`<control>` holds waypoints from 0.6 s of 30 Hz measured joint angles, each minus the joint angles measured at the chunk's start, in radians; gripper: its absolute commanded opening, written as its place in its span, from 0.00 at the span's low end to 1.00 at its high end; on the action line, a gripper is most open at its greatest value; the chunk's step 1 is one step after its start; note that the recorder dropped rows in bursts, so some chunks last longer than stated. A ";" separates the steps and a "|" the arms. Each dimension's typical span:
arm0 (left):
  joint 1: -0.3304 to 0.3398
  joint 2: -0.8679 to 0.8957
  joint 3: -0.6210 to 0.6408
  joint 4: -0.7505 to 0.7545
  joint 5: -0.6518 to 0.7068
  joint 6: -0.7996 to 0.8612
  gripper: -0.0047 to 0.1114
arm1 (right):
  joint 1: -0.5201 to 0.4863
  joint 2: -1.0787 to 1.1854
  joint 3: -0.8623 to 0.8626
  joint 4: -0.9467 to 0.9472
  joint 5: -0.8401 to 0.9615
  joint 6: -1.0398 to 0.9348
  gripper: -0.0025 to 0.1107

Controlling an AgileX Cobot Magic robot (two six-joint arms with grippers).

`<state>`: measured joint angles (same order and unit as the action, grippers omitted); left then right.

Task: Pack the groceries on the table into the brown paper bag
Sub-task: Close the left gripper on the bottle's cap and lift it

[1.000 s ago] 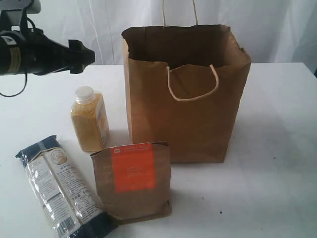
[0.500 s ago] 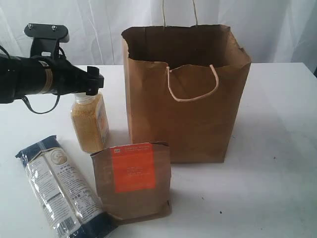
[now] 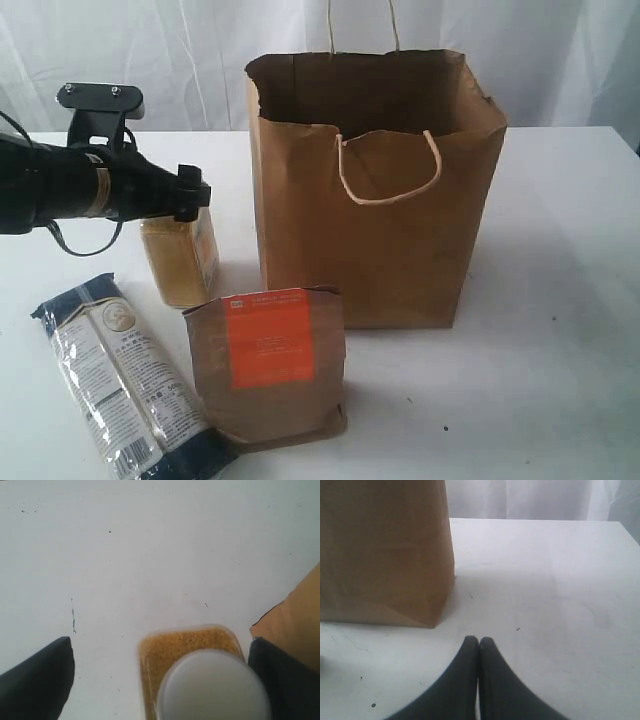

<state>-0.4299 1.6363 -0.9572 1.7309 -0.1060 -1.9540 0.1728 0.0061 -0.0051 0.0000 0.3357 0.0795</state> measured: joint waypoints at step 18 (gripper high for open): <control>0.000 0.007 0.000 0.010 -0.004 0.028 0.04 | 0.000 0.000 0.000 0.000 0.000 0.000 0.02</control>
<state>-0.4302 1.6430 -0.9572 1.7408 -0.1100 -1.9259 0.1728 0.0061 -0.0051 0.0000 0.3357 0.0795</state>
